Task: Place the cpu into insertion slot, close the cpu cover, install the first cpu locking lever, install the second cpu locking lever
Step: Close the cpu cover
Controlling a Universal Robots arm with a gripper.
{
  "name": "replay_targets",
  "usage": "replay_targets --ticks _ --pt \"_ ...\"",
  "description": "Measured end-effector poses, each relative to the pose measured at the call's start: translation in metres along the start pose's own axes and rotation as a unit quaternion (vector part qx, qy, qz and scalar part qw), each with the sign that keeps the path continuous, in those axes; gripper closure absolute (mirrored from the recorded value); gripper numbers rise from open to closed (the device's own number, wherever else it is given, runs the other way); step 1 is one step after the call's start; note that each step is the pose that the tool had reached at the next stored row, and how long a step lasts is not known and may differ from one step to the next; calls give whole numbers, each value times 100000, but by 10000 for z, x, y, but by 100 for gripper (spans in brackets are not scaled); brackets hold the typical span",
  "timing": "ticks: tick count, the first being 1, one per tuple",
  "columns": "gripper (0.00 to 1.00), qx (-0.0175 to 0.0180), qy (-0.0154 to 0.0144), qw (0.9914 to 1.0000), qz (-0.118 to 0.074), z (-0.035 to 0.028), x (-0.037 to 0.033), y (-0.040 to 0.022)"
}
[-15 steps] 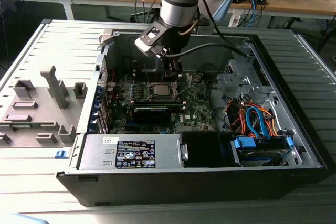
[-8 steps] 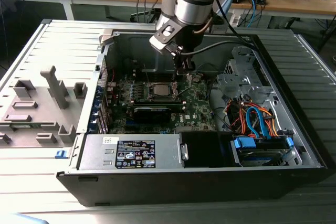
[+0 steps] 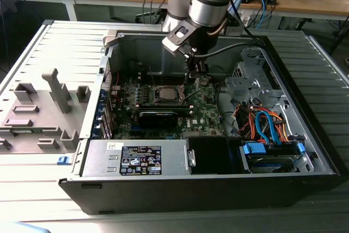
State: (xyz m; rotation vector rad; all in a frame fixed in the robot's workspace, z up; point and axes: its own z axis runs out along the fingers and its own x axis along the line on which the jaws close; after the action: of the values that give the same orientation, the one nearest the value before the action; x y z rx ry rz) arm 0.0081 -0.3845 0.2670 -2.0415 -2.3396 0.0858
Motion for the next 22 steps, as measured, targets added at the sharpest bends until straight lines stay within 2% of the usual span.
replay_targets --ticks 4,7,15,17,20,22 --pt "89 51 28 100000 260 10 7 137" --pt "89 175 50 99999 464 25 17 263" --pt "89 468 279 99993 1052 70 34 470" --pt "89 575 333 99990 1212 84 42 498" --pt "89 623 464 99984 1594 108 52 502" --pt "89 601 728 99976 1978 119 53 501"
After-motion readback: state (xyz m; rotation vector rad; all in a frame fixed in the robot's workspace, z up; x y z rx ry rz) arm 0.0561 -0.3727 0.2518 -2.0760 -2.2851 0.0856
